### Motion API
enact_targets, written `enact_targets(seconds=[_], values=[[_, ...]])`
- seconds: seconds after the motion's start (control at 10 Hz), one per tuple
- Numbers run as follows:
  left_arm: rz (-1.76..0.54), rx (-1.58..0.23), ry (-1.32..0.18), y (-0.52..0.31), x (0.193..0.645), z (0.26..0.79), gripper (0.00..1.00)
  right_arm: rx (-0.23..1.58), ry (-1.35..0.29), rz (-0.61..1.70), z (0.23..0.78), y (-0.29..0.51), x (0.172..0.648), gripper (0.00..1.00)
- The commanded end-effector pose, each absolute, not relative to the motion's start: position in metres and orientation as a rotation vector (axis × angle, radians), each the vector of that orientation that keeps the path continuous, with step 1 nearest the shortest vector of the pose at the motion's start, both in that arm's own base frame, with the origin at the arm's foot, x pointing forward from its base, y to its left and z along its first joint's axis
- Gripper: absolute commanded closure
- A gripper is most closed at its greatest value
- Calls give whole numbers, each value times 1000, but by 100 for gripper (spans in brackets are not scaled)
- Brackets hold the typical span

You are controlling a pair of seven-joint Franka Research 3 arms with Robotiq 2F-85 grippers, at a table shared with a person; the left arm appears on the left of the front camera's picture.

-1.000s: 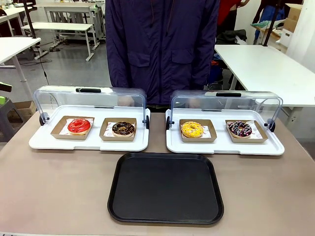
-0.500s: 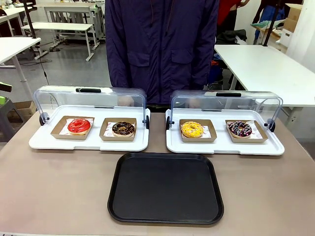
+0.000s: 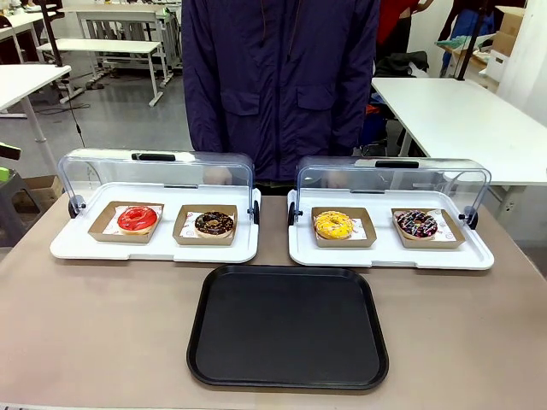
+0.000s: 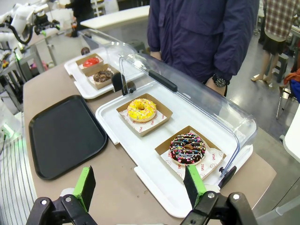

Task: Move the first donut from the left to the tray.
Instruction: Pick up the Paper togo box containing the Donut indicated by the person and place it on the Handle tray.

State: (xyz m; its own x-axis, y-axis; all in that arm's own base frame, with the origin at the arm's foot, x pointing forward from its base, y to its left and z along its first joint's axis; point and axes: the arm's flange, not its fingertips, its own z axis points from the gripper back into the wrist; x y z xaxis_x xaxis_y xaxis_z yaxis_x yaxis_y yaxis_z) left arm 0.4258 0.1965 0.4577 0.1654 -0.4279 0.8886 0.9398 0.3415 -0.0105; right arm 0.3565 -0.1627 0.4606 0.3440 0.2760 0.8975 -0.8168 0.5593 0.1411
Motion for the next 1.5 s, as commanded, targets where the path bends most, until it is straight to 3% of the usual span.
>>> enact_targets(seconds=[0.0,1.4], values=[[-1089,-681,-954,195,423,458,0,659,-1010,797,462,-164,361,0],[-1089,-681,-954,195,423,458,0,659,-1010,797,462,-164,361,0]])
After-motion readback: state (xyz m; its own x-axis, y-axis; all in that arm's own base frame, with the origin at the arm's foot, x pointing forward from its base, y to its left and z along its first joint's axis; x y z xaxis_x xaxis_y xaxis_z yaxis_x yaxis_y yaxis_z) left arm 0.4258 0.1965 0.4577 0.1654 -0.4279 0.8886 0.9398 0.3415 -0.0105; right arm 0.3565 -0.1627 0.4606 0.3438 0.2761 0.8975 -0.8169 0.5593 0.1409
